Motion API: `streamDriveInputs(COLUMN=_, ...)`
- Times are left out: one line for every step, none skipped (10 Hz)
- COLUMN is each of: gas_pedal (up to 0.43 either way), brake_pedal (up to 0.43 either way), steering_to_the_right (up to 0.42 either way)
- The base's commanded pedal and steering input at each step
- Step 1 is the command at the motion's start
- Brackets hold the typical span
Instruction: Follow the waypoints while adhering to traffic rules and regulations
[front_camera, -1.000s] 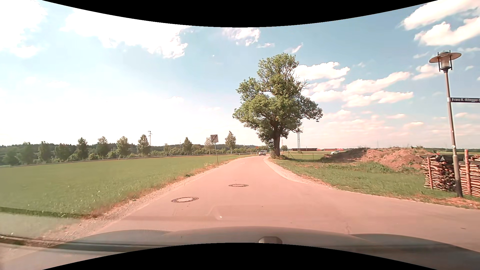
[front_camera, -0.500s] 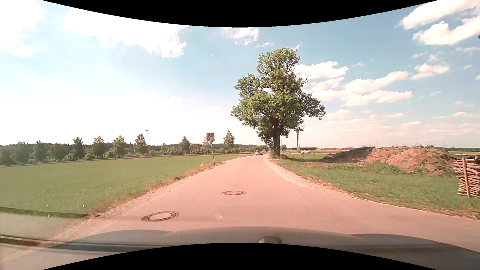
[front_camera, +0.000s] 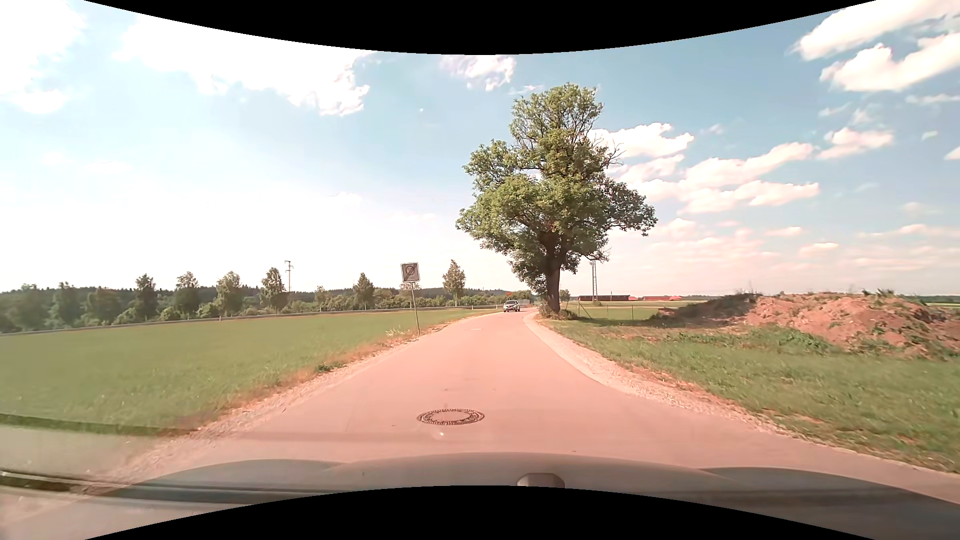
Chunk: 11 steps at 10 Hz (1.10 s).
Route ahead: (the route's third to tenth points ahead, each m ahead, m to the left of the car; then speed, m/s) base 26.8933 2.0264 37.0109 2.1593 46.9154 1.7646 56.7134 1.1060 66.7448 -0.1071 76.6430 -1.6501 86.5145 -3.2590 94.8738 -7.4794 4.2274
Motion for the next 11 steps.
streamDriveInputs(gas_pedal=0.197, brake_pedal=0.000, steering_to_the_right=0.018)
streamDriveInputs(gas_pedal=0.197, brake_pedal=0.000, steering_to_the_right=0.018)
streamDriveInputs(gas_pedal=0.197, brake_pedal=0.000, steering_to_the_right=0.017)
streamDriveInputs(gas_pedal=0.197, brake_pedal=0.000, steering_to_the_right=0.017)
streamDriveInputs(gas_pedal=0.197, brake_pedal=0.000, steering_to_the_right=0.018)
streamDriveInputs(gas_pedal=0.197, brake_pedal=0.000, steering_to_the_right=0.018)
streamDriveInputs(gas_pedal=0.197, brake_pedal=0.000, steering_to_the_right=0.018)
streamDriveInputs(gas_pedal=0.197, brake_pedal=0.000, steering_to_the_right=0.018)
streamDriveInputs(gas_pedal=0.197, brake_pedal=0.000, steering_to_the_right=0.018)
streamDriveInputs(gas_pedal=0.197, brake_pedal=0.000, steering_to_the_right=0.018)
streamDriveInputs(gas_pedal=0.197, brake_pedal=0.000, steering_to_the_right=0.018)
